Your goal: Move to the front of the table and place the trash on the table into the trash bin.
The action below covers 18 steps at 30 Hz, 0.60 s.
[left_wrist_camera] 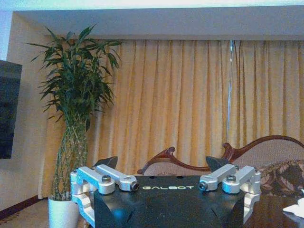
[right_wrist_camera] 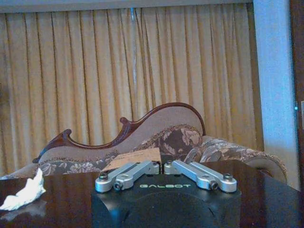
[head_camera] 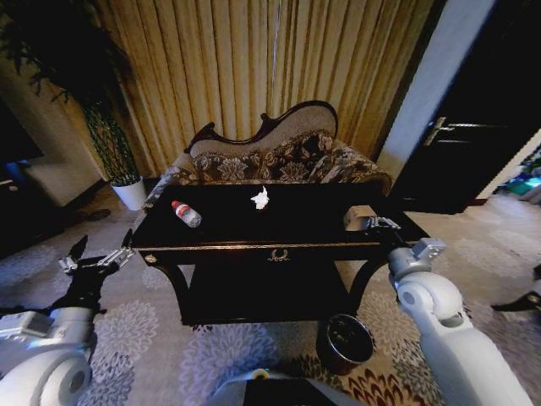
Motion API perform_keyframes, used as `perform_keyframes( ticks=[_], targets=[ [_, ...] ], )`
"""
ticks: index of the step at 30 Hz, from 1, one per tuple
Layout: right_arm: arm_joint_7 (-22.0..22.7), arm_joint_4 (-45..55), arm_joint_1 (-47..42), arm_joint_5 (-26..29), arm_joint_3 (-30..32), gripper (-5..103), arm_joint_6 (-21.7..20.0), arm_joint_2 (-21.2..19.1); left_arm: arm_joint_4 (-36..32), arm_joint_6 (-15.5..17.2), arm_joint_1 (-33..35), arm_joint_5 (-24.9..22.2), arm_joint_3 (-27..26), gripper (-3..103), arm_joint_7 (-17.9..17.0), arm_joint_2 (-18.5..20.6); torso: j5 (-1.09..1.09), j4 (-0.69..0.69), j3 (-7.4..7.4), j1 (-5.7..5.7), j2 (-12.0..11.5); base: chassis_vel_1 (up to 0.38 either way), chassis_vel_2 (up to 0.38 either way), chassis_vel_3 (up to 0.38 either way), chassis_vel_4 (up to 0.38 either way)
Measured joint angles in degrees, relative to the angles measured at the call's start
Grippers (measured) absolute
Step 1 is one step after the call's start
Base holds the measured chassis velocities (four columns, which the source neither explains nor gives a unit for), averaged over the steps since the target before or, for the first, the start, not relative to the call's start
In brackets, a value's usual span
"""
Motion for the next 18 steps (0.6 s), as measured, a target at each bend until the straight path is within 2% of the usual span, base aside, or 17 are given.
perform_keyframes(
  ticks=[8, 15, 18],
  targets=[
    [0.63, -0.03, -0.02, -0.28, 0.00, 0, -0.02, 0.06, -0.28, -0.04, 0.05, 0.01, -0.01, 100, 0.01, -0.02, 0.01, 0.00, 0.00, 0.00, 0.00, 0.184, -0.178, -0.161, 0.186],
    [0.92, -0.23, -0.01, -0.50, -0.11, 0, 0.06, 0.12, -0.53, -0.08, 0.08, 0.03, -0.01, 100, 0.01, -0.01, 0.01, -0.02, -0.02, -0.03, 0.02, 0.264, -0.259, -0.268, 0.265],
    [0.93, -0.49, -0.01, -0.94, -0.50, 0, 0.34, 0.28, -0.65, -0.09, 0.11, 0.03, 0.01, 100, 0.00, -0.02, 0.00, 0.02, -0.02, -0.04, 0.02, 0.284, -0.239, -0.236, 0.268]
  ],
)
